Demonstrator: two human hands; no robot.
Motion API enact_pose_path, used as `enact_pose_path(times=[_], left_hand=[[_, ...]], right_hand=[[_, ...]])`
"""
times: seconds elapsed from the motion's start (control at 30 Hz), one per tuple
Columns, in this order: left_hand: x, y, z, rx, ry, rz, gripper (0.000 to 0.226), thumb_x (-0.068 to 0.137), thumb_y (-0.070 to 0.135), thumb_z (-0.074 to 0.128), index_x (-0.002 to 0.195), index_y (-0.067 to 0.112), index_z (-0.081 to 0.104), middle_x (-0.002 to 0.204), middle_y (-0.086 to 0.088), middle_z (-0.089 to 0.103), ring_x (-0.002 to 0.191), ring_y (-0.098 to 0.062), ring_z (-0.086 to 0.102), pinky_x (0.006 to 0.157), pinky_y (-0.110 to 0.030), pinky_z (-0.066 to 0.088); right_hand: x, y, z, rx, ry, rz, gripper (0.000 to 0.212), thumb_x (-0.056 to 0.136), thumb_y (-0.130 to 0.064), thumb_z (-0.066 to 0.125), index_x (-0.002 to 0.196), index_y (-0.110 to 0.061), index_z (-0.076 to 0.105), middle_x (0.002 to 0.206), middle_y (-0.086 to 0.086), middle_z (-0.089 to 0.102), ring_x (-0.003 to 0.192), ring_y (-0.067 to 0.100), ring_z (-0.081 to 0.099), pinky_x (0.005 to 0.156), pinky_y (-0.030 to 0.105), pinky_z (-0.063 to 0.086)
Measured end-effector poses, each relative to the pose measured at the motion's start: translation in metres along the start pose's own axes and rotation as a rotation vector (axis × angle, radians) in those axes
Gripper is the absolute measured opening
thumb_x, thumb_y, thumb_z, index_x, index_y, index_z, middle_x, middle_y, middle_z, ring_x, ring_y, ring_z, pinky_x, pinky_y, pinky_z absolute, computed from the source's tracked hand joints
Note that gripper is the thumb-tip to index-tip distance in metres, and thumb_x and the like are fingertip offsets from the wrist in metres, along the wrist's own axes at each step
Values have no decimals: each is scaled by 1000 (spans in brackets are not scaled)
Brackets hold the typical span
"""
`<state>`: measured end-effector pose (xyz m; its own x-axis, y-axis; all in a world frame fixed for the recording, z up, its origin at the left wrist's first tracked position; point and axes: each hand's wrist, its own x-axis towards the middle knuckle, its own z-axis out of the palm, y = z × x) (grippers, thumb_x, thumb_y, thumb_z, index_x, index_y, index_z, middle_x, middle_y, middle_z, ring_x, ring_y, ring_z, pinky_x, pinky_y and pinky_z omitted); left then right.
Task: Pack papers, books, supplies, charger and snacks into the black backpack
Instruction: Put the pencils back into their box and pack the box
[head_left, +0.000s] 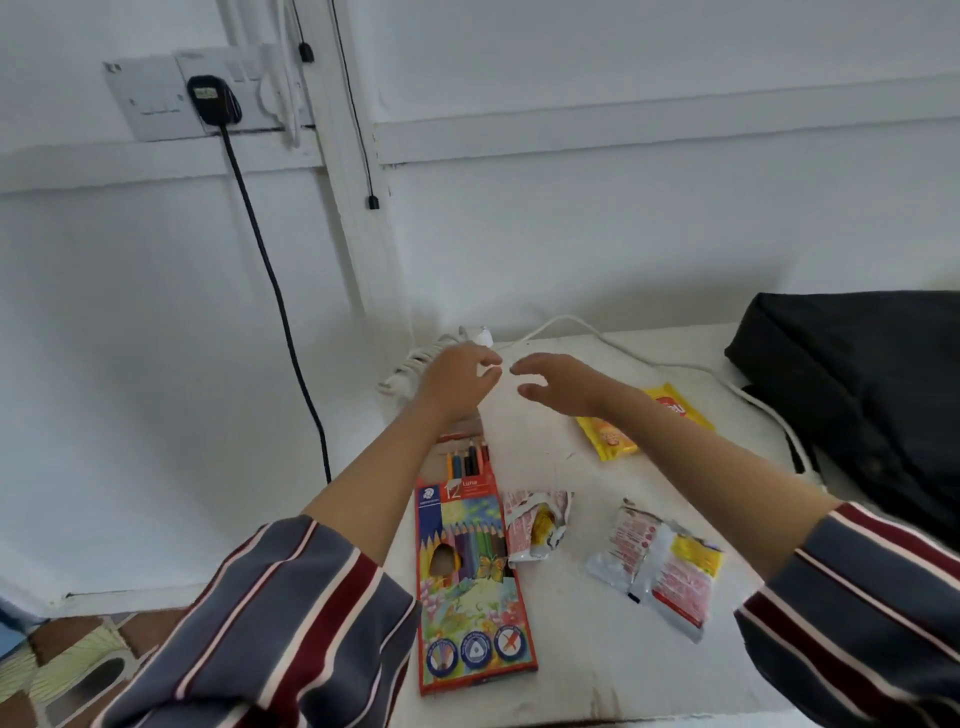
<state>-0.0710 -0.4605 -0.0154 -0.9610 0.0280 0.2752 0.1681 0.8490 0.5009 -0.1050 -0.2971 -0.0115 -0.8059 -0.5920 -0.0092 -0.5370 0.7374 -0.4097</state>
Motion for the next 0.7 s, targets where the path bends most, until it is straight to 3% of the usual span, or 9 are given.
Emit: enact_pose_path(times=[0.2,0.33,0.5,0.7], left_hand=[[40,79,29,168,-134,123,33,93,27,52,123,16,58,126,-2,59,118,-20,51,93,-32,41],[56,151,54,187,-158,244,34,93,26,52,126,17,56,128,-2,58,118,-21,51,93,-34,42],[72,255,101,165,-183,363,35,91,25,55,126,18,56,128,-3,57,117,-23,52,94,-36,42],[83,372,173,135,-249,447,38,91,28,56,128,20,54,130,-1,56,118,-20,52,96,-37,44]], right_hand=[[-39,62,-59,-174,94,153,39,99,-18,38,137,-12,44,148,3,38,135,21,35,109,31,25],[-86,109,-100,-189,116,261,40,100,-19,38,139,-12,41,149,3,35,135,21,34,110,32,25],[-164,171,-150,-153,178,335,37,97,-13,42,133,-9,49,140,6,47,129,24,43,107,33,32],[-253,261,-196,-185,225,411,43,95,-12,46,137,-8,44,145,7,41,134,21,36,107,26,25]])
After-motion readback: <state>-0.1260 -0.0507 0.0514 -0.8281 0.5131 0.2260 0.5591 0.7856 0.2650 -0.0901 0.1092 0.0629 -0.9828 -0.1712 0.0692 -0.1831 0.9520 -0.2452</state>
